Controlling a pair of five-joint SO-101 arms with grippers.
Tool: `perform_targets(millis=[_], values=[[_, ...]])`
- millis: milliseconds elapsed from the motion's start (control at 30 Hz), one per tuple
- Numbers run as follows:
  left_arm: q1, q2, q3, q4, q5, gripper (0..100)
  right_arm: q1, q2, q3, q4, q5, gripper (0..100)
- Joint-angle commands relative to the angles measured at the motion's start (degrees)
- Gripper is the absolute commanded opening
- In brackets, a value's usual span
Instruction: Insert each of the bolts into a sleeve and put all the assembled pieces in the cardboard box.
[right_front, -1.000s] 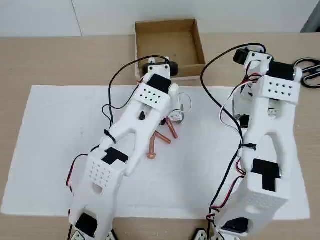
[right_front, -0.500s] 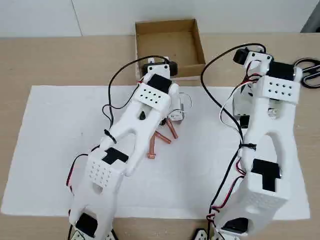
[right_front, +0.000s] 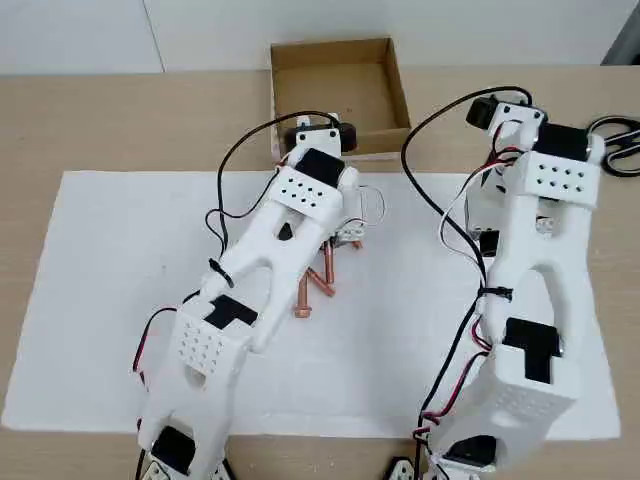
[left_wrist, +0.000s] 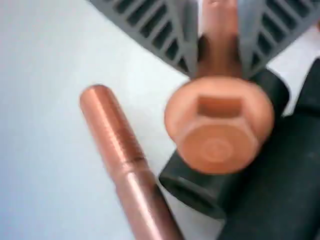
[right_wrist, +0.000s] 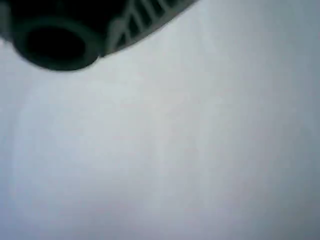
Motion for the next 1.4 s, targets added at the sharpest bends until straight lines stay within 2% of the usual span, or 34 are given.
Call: perform_targets(millis=[0,100,300,467,567,767,900,1167,1367], values=[[-0.1,-0.5,-1.6,0.9,-0.1,1,0.7,-3.7,-2.0,-0.2,0.3,0.7],[-0.1,-0.9,-2.5,0.9,-0.1,0,0.7,-3.7,-2.0,-0.2,0.3,0.7],[0.0,-0.8,-10.7,6.9,-0.7,0,0.7,-3.5,-2.0,-0.2,0.4,0.7],[0.1,-0.8,-17.2,9.4,-4.0,0,0.7,-3.5,-2.0,-0.3,0.4,0.7],[0.1,-0.9,-20.1,9.4,-8.4,0,0.7,-3.5,-2.0,-0.3,0.4,0.7],[-4.1,-6.4,-20.7,9.6,-14.2,0,0.7,-3.5,-2.0,-0.4,0.5,0.7],[-7.0,-17.8,-14.0,9.6,-14.7,0,0.5,-3.5,-2.0,-0.7,0.5,0.7],[-11.1,-39.0,13.1,9.6,-18.2,0,0.3,-3.7,-2.0,-0.5,0.5,0.7],[-16.4,-49.7,33.5,9.6,-26.5,0,0.3,-3.8,-2.0,-0.2,0.5,0.6]])
